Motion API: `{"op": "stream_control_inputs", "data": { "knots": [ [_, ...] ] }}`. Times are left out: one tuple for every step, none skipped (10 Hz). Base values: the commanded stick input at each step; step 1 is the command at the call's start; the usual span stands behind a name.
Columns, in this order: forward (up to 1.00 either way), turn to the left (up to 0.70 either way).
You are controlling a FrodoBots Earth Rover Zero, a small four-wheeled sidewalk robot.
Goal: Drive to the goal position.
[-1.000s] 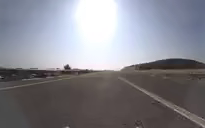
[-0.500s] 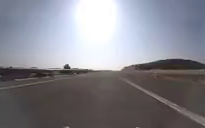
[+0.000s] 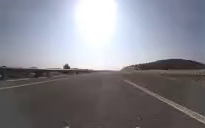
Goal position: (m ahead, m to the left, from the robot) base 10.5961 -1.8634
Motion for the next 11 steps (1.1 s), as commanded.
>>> {"op": "stream_control_inputs", "data": {
  "knots": [
    [1.0,0.0],
    [1.0,0.0],
    [1.0,0.0],
    [1.0,0.0],
    [1.0,0.0],
    [1.0,0.0],
    [1.0,0.0],
    [1.0,0.0],
    [1.0,0.0],
    [1.0,0.0],
    [1.0,0.0]
  ]
}}
